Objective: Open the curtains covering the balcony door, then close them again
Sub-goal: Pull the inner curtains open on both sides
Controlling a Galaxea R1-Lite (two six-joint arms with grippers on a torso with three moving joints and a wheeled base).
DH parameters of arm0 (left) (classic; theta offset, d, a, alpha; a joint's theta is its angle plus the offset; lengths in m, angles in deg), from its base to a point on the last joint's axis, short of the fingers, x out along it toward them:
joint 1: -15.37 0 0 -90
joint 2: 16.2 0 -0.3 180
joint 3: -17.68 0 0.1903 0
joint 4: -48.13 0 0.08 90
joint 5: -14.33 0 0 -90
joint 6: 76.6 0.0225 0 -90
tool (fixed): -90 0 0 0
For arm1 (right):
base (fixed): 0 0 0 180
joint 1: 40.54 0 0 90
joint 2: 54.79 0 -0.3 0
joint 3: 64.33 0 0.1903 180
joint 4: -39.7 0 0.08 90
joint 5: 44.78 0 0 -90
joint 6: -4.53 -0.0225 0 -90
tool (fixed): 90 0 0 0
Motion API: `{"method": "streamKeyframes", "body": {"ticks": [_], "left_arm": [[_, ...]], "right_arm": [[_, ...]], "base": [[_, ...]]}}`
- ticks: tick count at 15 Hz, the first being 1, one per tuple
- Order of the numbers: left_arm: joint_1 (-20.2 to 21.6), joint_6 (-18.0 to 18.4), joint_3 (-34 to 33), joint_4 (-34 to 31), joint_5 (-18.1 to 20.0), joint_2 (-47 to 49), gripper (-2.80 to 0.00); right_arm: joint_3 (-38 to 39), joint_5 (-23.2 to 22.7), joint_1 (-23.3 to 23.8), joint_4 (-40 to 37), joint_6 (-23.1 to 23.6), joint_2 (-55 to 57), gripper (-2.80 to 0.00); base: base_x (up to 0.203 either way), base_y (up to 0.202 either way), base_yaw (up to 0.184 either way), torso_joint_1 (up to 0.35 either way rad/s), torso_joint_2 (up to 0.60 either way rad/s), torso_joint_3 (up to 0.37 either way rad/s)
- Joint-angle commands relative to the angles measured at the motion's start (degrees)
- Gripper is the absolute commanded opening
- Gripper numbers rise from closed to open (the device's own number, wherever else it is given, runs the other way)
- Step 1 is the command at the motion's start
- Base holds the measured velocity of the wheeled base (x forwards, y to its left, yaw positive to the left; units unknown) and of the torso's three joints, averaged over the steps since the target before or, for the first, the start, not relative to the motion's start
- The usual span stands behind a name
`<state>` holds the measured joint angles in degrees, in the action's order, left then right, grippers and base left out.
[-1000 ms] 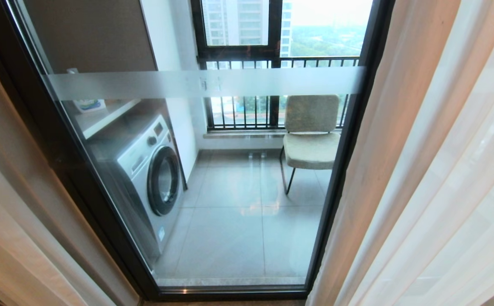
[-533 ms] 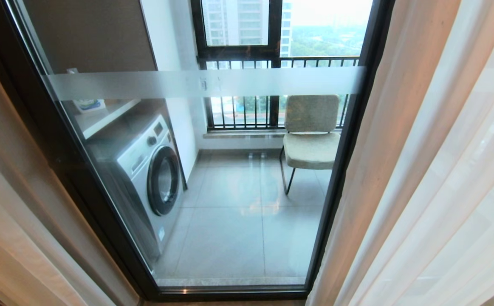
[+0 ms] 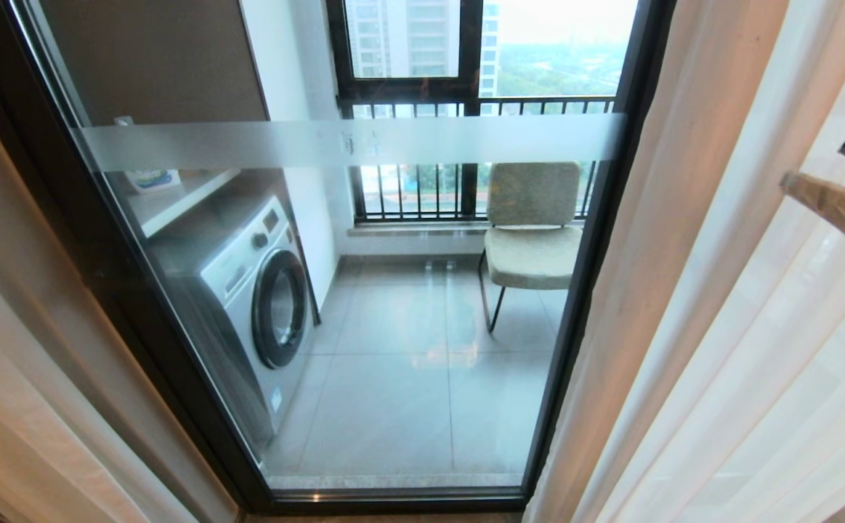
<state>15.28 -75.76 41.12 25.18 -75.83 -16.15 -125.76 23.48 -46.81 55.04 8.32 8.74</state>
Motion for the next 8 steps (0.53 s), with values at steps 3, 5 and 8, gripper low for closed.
{"method": "streamKeyframes", "body": {"ticks": [3, 5, 8], "left_arm": [[0.1, 0.0, 0.0, 0.0, 0.0, 0.0, -2.80], [0.0, 0.0, 0.0, 0.0, 0.0, 0.0, -2.80], [0.1, 0.0, 0.0, 0.0, 0.0, 0.0, -2.80]], "right_arm": [[-3.8, 0.2, -0.3, 5.7, 0.1, 10.6, 0.00], [-5.4, 0.5, -0.3, 8.0, 0.2, 13.6, 0.00], [-9.5, 3.5, -0.3, 9.1, 0.2, 17.9, 0.00]], "base": [[0.000, 0.000, 0.000, 0.000, 0.00, 0.000], [0.000, 0.000, 0.000, 0.000, 0.00, 0.000], [0.000, 0.000, 0.000, 0.000, 0.00, 0.000]]}}
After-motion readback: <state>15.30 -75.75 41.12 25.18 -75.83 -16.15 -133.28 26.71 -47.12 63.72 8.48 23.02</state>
